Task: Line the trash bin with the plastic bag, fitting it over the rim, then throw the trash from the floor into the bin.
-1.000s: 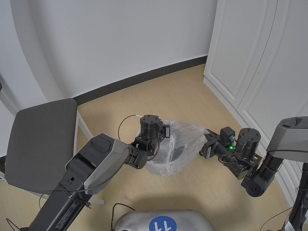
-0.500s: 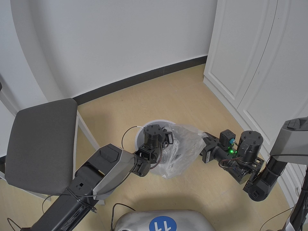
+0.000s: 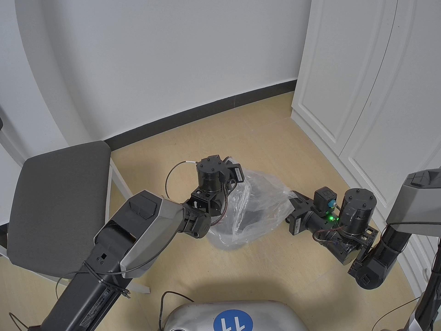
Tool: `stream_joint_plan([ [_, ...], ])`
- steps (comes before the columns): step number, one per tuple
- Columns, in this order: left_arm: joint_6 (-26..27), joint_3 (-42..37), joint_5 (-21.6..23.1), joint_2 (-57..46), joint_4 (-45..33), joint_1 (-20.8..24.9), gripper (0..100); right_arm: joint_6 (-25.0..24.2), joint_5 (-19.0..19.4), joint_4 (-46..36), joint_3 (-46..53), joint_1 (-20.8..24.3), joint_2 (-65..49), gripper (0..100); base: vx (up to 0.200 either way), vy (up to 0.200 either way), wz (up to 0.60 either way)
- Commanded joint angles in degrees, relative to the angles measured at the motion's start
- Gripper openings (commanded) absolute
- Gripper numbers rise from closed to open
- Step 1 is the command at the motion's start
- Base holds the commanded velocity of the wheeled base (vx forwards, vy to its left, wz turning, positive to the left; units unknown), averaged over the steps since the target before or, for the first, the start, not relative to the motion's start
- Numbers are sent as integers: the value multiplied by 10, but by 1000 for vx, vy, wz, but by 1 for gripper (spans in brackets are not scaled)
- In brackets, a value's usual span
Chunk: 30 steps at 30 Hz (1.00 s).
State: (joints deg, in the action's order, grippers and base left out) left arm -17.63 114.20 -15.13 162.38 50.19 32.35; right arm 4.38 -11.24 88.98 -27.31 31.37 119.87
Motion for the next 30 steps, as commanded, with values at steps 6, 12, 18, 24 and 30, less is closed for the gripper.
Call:
stream_joint_plan([
  [6,8,-47,-9,-34,36,4,0,0,0,10,0,1,4,0,0,0,0],
  [12,49,-35,-32,-28,52,5,0,0,0,10,0,1,5,0,0,0,0],
  [18,61,-16,-28,0,101,5,0,0,0,10,1,1,4,0,67,0,0],
  [24,61,4,-27,22,115,7,0,0,0,10,1,1,3,0,133,0,0],
  [30,60,4,-21,29,115,12,0,0,0,10,2,-3,4,0,0,0,0],
])
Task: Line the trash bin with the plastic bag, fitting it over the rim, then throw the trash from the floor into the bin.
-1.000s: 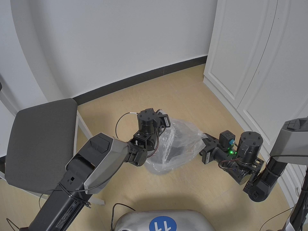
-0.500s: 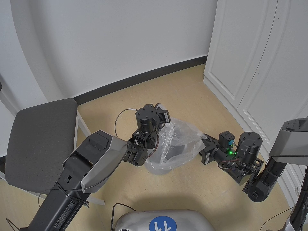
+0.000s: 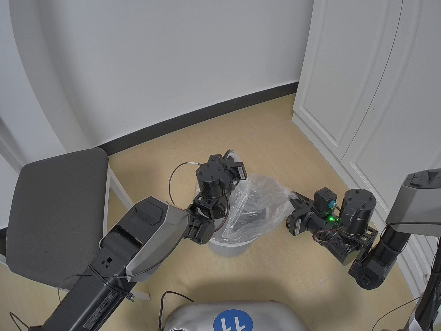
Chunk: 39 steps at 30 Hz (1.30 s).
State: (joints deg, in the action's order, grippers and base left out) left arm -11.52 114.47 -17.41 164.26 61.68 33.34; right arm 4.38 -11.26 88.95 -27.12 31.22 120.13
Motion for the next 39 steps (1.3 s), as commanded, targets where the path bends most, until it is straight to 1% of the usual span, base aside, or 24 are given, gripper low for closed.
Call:
stream_joint_plan([
  [1,-1,1,4,10,0,2,0,0,0,10,1,-1,2,0,0,0,0],
  [9,-11,1,4,7,3,1,0,0,1,10,-1,-5,20,0,0,0,0],
  [16,-64,-4,4,-24,7,-2,0,-1,6,10,-31,-34,75,0,0,0,0],
  [18,-65,-5,4,-25,7,-2,0,-1,6,10,-33,-34,77,0,0,0,0],
  [19,-91,-36,8,-47,7,-6,0,-7,8,10,-58,-37,104,0,0,0,0],
  [22,-110,-60,26,-61,9,-12,0,-10,8,10,-76,-37,122,0,0,0,0],
  [23,-135,-81,39,-74,9,-16,0,-19,8,10,-92,-37,140,0,0,0,0],
  [25,-159,-97,48,-80,9,-17,0,-25,8,10,-101,-37,149,0,0,0,0],
  [26,-167,-102,55,-81,10,-18,0,-46,7,10,-123,-35,166,0,0,0,0],
  [27,-170,-105,57,-82,11,-18,0,-49,6,10,-125,-35,170,0,0,0,0],
  [29,-186,-128,81,-83,32,-21,0,-78,5,10,-159,-31,192,0,0,0,0],
  [30,-186,-128,81,-83,32,-21,0,-78,5,10,-159,-31,192,0,0,0,0],
  [31,-189,-148,99,-83,56,-28,0,-98,4,10,-188,-27,210,0,0,0,0],
  [35,-189,-196,120,-101,96,-47,0,-140,3,10,-245,-17,247,0,0,0,0],
  [39,-190,-268,164,-136,130,-71,0,-190,0,10,-307,-1,274,0,0,0,0],
])
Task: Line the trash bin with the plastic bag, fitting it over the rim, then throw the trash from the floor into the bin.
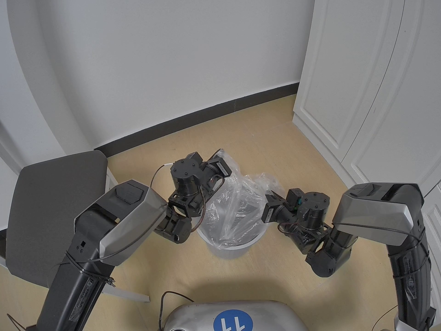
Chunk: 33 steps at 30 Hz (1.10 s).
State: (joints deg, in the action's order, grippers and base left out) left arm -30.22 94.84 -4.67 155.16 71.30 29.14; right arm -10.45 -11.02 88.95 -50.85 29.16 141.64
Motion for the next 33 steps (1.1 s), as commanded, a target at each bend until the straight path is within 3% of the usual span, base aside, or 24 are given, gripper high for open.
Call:
stream_joint_plan([
  [1,-3,-86,51,-51,46,-35,0,-55,-6,10,-86,23,63,0,0,0,0],
  [7,-3,-124,97,-62,101,-51,0,-106,-27,10,-140,51,68,0,0,0,0],
  [13,-3,-128,98,-63,112,-59,0,-105,-5,10,-178,69,79,0,0,0,0],
  [21,-1,-145,99,-67,141,-58,0,-109,18,-57,-245,63,97,0,0,0,0],
  [27,-1,-146,99,-69,153,-53,0,-163,21,-58,-254,60,124,0,0,0,0],
  [33,3,-168,99,-79,161,-44,0,-172,21,-80,-273,60,146,0,0,0,0],
])
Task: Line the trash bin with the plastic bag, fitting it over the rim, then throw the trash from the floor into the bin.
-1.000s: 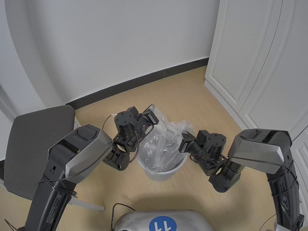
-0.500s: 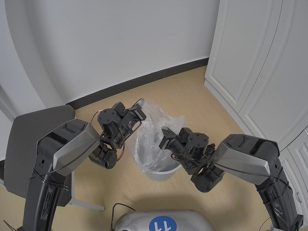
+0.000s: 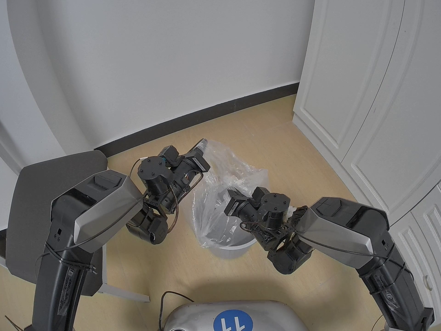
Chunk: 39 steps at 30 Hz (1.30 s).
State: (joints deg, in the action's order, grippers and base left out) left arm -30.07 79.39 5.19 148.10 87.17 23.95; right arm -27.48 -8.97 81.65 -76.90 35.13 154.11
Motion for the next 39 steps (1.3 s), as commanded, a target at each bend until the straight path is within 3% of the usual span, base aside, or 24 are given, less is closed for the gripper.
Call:
stream_joint_plan([
  [1,3,-19,0,-8,3,17,0,-3,0,-9,-15,0,27,0,0,0,0],
  [14,5,-13,-5,31,3,58,0,-14,-3,14,-6,-31,55,0,0,0,0],
  [22,5,40,-8,66,-3,73,0,23,-6,54,13,-61,50,0,0,0,0],
  [23,5,71,-2,81,-25,74,0,91,-1,83,14,-94,48,0,0,0,0],
  [28,5,144,-2,107,-86,75,0,170,27,83,38,-126,36,0,0,0,0],
  [35,6,231,-2,160,-133,81,0,245,60,83,61,-167,25,0,0,0,0],
  [39,11,286,-3,186,-170,83,0,256,67,83,61,-178,18,0,0,0,0],
])
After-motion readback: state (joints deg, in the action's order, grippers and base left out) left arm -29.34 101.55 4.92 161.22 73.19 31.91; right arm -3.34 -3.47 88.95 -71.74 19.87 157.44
